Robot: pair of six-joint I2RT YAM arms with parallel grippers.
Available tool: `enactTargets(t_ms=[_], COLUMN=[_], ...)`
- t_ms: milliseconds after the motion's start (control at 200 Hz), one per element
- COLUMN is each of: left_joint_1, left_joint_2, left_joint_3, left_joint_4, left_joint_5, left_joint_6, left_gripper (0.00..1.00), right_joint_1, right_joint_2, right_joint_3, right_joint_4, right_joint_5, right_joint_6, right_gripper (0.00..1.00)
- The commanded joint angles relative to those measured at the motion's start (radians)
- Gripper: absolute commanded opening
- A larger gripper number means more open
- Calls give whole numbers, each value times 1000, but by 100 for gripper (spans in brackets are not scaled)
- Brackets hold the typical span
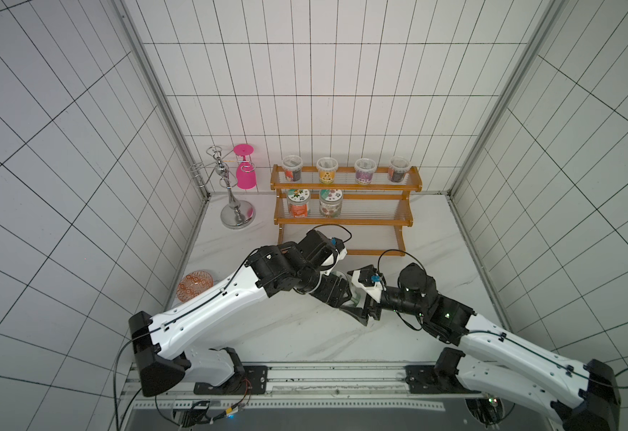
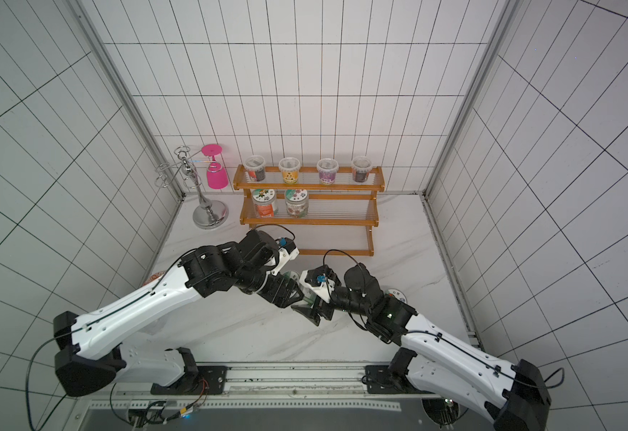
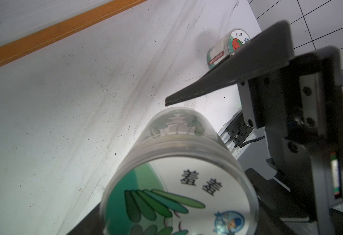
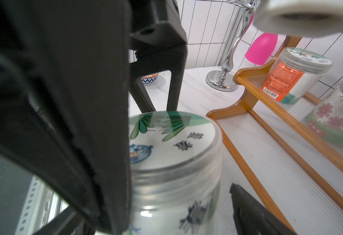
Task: Place the seed container on the shelf
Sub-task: Pick up the seed jar at the center of the board, then place the seed jar on the shelf.
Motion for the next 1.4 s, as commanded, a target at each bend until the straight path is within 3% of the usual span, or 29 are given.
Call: enactTargets(t_ms=[0, 205, 285, 375, 550, 565, 590, 839, 1054, 1394], left_joint_1=[-8, -8, -6, -3, 7, 7, 7, 26, 29, 29], left_joint_2=[-21, -23, -24, -25, -47, -51, -60, -241, -433, -547], left_joint_3=[17, 17, 4, -15, -30, -30, -29, -77, -200, -327], left_joint_4=[46, 56, 64, 72, 95, 97, 102, 222, 347, 423], left_joint_5=[8, 15, 11, 10, -4, -8, -18, -126, -271, -282], left_joint_6=[-18, -27, -24, -15, 28, 32, 37, 66, 97, 108], left_gripper=[54, 54, 55, 59, 87, 95, 98, 99, 99, 99], right_joint_1=[6, 6, 6, 6, 2, 1, -4, -100, -186, -346], right_joint_2=[25, 61, 58, 49, 22, 19, 14, -20, 13, 274], right_joint_3=[-2, 18, 17, 15, -12, -15, -22, -89, -119, -80], right_joint_4=[10, 10, 24, 42, 82, 86, 93, 224, 385, 759], right_joint_5=[-35, -44, -40, -49, -60, -63, -67, -97, -9, 180], right_joint_6=[-22, -24, -11, -1, 14, 16, 21, 95, 137, 210], right_gripper=[99, 99, 91, 74, 68, 67, 66, 65, 65, 64])
